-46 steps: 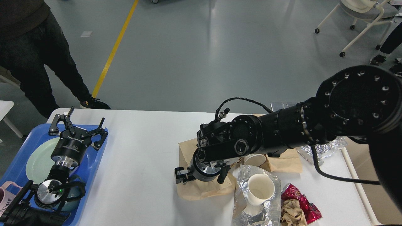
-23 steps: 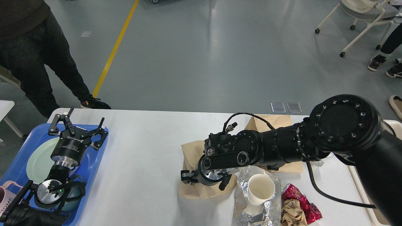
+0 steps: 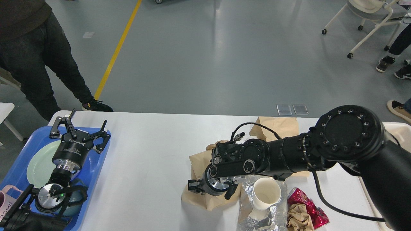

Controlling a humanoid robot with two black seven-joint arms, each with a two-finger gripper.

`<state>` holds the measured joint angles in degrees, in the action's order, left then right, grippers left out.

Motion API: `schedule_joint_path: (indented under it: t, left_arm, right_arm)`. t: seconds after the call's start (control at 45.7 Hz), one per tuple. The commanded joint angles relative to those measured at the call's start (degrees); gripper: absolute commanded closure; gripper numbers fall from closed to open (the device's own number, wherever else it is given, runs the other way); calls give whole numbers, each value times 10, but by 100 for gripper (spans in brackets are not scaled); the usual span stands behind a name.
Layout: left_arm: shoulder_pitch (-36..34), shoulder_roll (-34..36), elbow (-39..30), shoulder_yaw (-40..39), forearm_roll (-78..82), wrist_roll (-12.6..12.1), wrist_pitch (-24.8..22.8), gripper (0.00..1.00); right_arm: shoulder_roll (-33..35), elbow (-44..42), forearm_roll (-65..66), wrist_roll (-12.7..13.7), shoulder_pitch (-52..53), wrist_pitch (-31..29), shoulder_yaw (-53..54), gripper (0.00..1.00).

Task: Tidy desktop
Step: 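Lower the right gripper and grasp the brown paper bag, then lift the brown paper bag and carry it to the white bin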

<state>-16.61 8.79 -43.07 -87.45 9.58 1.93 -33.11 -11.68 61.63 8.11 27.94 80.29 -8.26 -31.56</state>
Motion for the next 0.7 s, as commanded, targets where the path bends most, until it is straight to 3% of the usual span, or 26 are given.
schedule_joint_path:
  t: [0.0,0.285,0.482,0.679]
  left_arm:
    - [0,0,0,0,0,0,1,3]
    - [0,0,0,0,0,0,1,3]
    - [0,0,0,0,0,0,0,3]
    - [0,0,0,0,0,0,1,3]
  right_arm:
    - [0,-5,-46,-3,2,3,1,100]
    - [-6,-10,-85,-11,21,-12,2,100]
    - [6,-7,-205,-15,132,-152,-14,100]
    - [71,64,-218,-12,258,-218,-30,100]
